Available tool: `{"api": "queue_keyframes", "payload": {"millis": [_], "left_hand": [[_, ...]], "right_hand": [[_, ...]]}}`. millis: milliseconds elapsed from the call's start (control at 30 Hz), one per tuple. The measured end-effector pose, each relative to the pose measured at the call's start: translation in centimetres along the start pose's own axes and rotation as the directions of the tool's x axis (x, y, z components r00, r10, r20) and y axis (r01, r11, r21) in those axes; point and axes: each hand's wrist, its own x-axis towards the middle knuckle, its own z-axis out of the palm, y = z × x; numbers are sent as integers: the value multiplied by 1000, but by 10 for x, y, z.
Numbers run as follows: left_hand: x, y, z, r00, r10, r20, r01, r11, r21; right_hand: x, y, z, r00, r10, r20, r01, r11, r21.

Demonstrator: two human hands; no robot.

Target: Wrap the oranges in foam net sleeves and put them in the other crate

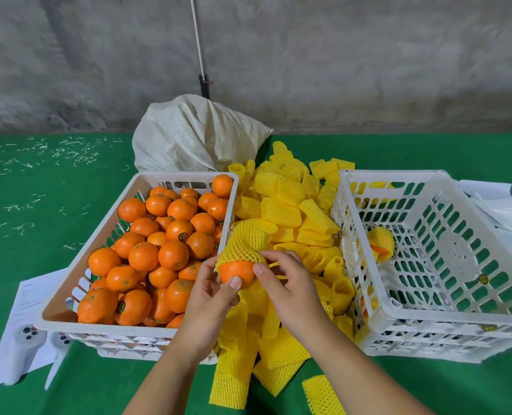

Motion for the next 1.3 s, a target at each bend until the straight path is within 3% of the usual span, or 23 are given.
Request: {"api": "queue_keyframes", "payload": {"millis": [200, 333, 467, 600, 733, 867, 1100, 1300], "left_hand": [[-2, 4, 6, 996, 66, 52, -70, 994, 86], [-3, 5, 13, 997, 82, -7, -81, 992, 92], [-5, 5, 20, 997, 52, -62, -51, 999, 13], [-9, 1, 23, 997, 61, -53, -61, 998, 15], [-11, 2, 22, 981, 138, -140, -138, 990, 7], [-7, 0, 21, 952, 194, -236, -189, 981, 45], [-12, 7, 13, 990, 140, -26, -138, 987, 78], [-11, 11, 14, 986, 167, 6, -165, 967, 195]], "right_hand": [[-6, 0, 1, 965, -201, -168, 170, 969, -179], [-17, -1, 8, 950, -307, -57, 281, 921, -270], [-7, 6, -3, 955, -295, -25, 282, 932, -229], [-5, 12, -7, 954, -283, -100, 248, 932, -265], [-17, 13, 9, 978, -162, -129, 129, 964, -233], [-38, 8, 30, 956, -286, -70, 269, 944, -190], [-23, 1, 20, 973, -215, -78, 198, 963, -183], [-24, -7, 14, 958, -286, 14, 282, 936, -209]]}}
